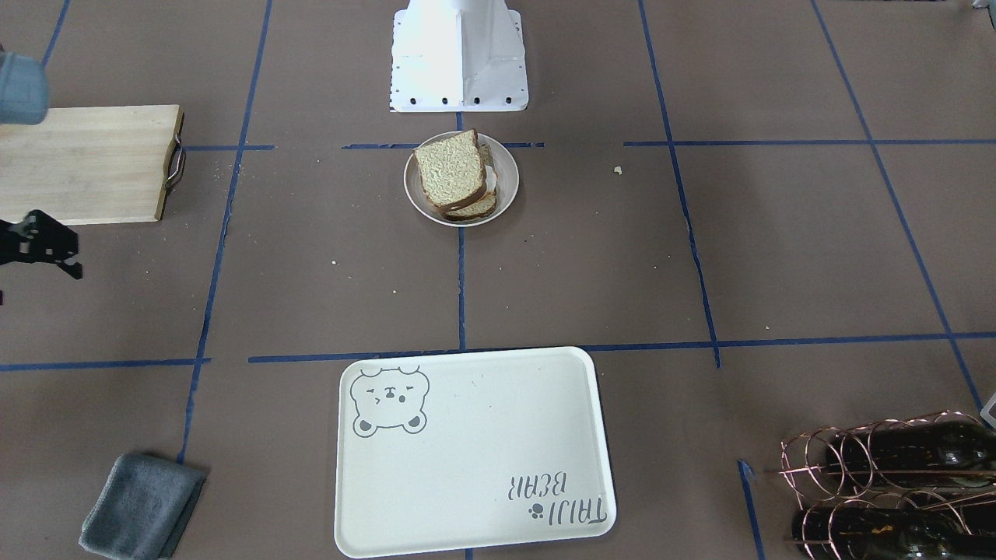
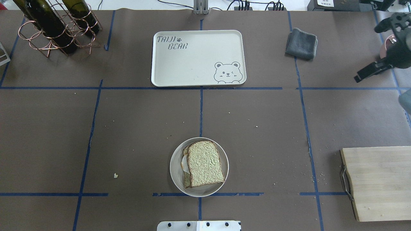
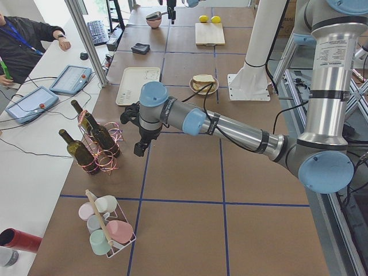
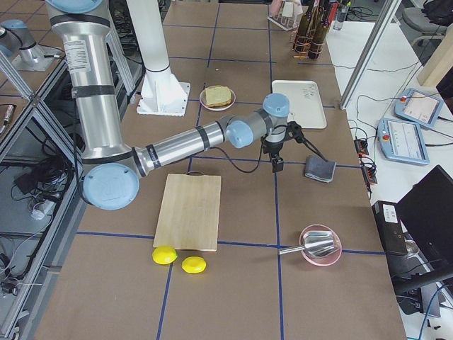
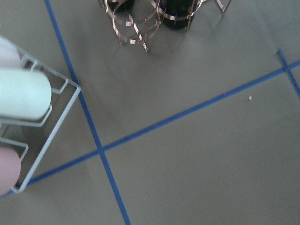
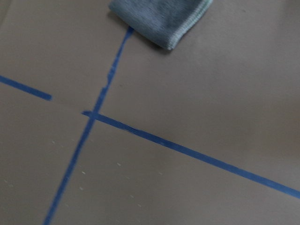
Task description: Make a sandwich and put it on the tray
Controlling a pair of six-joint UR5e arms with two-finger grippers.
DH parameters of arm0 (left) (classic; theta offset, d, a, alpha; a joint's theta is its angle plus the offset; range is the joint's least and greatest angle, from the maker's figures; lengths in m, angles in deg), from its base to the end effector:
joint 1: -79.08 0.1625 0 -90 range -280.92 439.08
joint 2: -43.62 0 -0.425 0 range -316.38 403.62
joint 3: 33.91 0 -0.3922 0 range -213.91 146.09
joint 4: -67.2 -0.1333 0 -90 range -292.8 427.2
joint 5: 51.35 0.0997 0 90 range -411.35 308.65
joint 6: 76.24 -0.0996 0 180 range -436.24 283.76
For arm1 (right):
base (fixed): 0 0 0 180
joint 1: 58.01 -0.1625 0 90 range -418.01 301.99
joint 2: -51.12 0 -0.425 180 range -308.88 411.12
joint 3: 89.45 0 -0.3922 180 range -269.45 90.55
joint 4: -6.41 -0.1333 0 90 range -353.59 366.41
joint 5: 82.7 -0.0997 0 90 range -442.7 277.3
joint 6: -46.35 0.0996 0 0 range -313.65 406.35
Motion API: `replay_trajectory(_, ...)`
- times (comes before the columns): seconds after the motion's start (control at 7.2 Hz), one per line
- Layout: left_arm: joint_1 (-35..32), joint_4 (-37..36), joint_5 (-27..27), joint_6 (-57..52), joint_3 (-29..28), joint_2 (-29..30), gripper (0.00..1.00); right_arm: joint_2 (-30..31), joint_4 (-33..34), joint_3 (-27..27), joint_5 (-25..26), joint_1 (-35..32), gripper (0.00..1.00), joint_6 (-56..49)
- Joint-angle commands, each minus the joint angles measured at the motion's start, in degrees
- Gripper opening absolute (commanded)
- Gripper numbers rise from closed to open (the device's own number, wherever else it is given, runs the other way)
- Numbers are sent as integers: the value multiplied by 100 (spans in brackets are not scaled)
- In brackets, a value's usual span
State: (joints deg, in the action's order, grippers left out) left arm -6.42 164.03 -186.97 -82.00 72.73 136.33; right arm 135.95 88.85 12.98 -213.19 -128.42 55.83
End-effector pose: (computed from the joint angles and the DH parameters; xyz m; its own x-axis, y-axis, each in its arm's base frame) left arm -0.0219 -0.5136 0.4756 0.6621 0.4572 -0.5939 -0.1375 0.8531 0.5033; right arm -0.1146 -0.5266 0.4934 0.6654 -0.3676 0.6497 0.1966 0.9259 0.3225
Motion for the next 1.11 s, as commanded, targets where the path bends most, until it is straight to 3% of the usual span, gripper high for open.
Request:
replay_trajectory(0.0,138,745,-600,345,-20,90,100,1048,140,-39,-74,-1066,100,-1540)
replay_trajectory(0.14,601,1341,-710,565,127,46,100,1383,332,-4,-74,-1437,100,-1859)
replay_trajectory(0.28,1223,1477,-693,1437,207,133,100,1630,334,14,-74,-1658,100,-1888)
replay_trajectory(0.56,2497,2065,-535,4165,646,317,100,1756,273,58,-82,-1660,100,-1853)
replay_trajectory(0.83,4052,2077,1047,6025,875,651,100,1747,273,49,-65,-1660,100,-1853)
replay_trajectory(0.97,4790,2050,1734,6956,763,1087,100,1747,273,49,-65,-1660,100,-1827)
